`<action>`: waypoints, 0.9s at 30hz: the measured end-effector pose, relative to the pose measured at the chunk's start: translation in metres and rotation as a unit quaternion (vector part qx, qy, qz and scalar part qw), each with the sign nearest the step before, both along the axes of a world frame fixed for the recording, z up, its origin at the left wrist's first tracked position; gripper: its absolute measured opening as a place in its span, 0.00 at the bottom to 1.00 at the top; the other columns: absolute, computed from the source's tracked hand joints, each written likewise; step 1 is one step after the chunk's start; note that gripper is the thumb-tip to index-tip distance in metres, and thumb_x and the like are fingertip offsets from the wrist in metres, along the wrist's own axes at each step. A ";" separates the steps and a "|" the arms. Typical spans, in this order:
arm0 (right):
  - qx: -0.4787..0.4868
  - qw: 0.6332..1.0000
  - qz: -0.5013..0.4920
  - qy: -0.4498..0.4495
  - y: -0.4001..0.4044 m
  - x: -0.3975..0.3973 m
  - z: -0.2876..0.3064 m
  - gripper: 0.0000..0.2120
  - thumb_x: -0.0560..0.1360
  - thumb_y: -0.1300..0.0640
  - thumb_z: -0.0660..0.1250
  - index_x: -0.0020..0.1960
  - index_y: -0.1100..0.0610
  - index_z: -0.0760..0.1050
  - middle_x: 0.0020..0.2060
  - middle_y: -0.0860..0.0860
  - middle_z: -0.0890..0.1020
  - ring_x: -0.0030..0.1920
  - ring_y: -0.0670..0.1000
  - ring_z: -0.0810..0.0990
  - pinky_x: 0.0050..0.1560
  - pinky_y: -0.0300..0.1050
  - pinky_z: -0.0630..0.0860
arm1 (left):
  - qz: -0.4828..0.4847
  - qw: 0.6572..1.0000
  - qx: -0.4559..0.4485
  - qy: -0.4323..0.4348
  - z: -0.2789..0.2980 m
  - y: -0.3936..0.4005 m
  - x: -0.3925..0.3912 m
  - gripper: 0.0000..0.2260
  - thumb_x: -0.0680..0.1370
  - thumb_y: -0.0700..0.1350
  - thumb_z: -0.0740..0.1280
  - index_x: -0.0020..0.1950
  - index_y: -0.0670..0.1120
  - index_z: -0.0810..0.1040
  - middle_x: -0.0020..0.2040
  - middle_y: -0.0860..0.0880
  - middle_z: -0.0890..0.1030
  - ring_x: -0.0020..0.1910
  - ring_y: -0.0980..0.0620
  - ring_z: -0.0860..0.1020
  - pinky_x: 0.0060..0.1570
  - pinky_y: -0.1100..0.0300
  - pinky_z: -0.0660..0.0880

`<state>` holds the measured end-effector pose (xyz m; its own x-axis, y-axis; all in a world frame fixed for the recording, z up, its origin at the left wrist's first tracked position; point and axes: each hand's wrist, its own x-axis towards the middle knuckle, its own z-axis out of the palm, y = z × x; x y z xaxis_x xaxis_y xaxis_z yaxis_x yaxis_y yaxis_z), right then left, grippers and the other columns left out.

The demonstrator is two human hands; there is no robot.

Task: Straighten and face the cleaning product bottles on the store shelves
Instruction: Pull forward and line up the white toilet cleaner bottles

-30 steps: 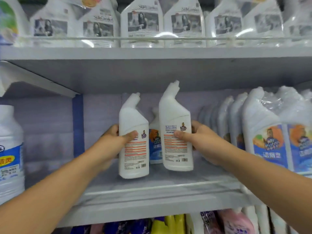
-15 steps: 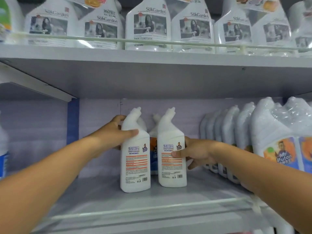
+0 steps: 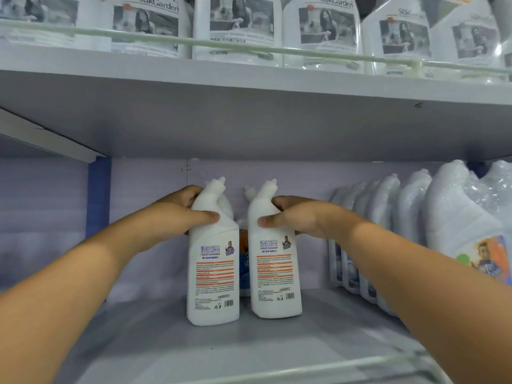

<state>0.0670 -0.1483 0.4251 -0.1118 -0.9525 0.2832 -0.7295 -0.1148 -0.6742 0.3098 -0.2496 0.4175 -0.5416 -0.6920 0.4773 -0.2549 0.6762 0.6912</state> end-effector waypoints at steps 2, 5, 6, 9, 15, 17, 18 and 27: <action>-0.025 1.000 -0.010 -0.011 -0.004 0.000 -0.005 0.21 0.76 0.50 0.74 0.65 0.54 0.73 0.54 0.51 0.86 0.52 0.52 0.87 0.57 0.53 0.82 | -0.014 0.999 0.012 0.043 -0.008 -0.004 -0.002 0.16 0.78 0.46 0.73 0.61 0.58 0.75 0.55 0.54 0.84 0.53 0.54 0.83 0.49 0.57 0.79; -0.092 0.995 -0.015 -0.039 -0.009 0.004 -0.016 0.24 0.73 0.50 0.76 0.66 0.50 0.72 0.53 0.48 0.85 0.49 0.49 0.87 0.53 0.48 0.83 | -0.023 0.997 0.010 0.070 -0.014 -0.006 -0.003 0.14 0.78 0.48 0.73 0.59 0.61 0.75 0.54 0.55 0.84 0.53 0.54 0.83 0.49 0.56 0.79; -0.115 0.992 -0.017 -0.044 -0.011 0.006 -0.021 0.25 0.73 0.50 0.76 0.66 0.48 0.71 0.54 0.47 0.84 0.49 0.49 0.86 0.52 0.48 0.83 | -0.026 0.997 0.013 0.078 -0.015 -0.007 -0.003 0.13 0.78 0.49 0.72 0.59 0.62 0.75 0.54 0.56 0.85 0.53 0.54 0.84 0.50 0.55 0.79; -0.140 0.986 0.000 -0.095 -0.018 0.009 -0.027 0.21 0.76 0.51 0.72 0.67 0.46 0.71 0.54 0.47 0.85 0.51 0.50 0.86 0.55 0.52 0.83 | -0.034 0.994 0.032 0.102 -0.019 -0.006 -0.003 0.10 0.80 0.55 0.69 0.61 0.61 0.76 0.50 0.57 0.86 0.51 0.54 0.85 0.55 0.52 0.81; -0.121 0.962 0.105 -0.220 -0.018 -0.004 -0.020 0.16 0.80 0.56 0.66 0.68 0.49 0.76 0.58 0.49 0.86 0.58 0.52 0.85 0.59 0.49 0.80 | -0.019 0.992 0.040 0.117 -0.024 -0.005 -0.006 0.11 0.81 0.57 0.67 0.62 0.59 0.76 0.52 0.55 0.86 0.52 0.51 0.85 0.58 0.48 0.81; -0.131 0.965 0.091 -0.208 -0.017 -0.003 -0.018 0.15 0.80 0.57 0.66 0.65 0.48 0.77 0.56 0.49 0.86 0.54 0.51 0.86 0.52 0.44 0.80 | -0.005 0.991 0.024 0.134 -0.023 -0.003 -0.007 0.11 0.79 0.57 0.69 0.60 0.58 0.77 0.51 0.54 0.86 0.52 0.51 0.85 0.55 0.48 0.82; -0.140 0.965 0.083 -0.205 -0.015 -0.002 -0.017 0.14 0.79 0.56 0.67 0.64 0.46 0.77 0.54 0.49 0.86 0.52 0.51 0.86 0.49 0.43 0.81 | 0.001 0.989 0.017 0.146 -0.022 -0.001 -0.008 0.12 0.77 0.57 0.71 0.59 0.58 0.78 0.51 0.55 0.86 0.51 0.52 0.85 0.52 0.50 0.82; -0.192 0.966 0.023 -0.171 -0.014 -0.001 -0.016 0.12 0.80 0.52 0.67 0.62 0.53 0.75 0.49 0.50 0.83 0.45 0.50 0.83 0.42 0.38 0.80 | -0.064 0.985 0.087 0.137 -0.024 0.012 -0.007 0.24 0.74 0.66 0.65 0.65 0.56 0.78 0.55 0.53 0.87 0.56 0.53 0.85 0.62 0.51 0.77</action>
<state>0.0665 -0.1623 0.4089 -0.2220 -0.7908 0.5704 -0.4592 -0.4312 -0.7766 0.3028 -0.2375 0.3934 -0.4969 -0.7104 0.4984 0.0364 0.5568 0.8299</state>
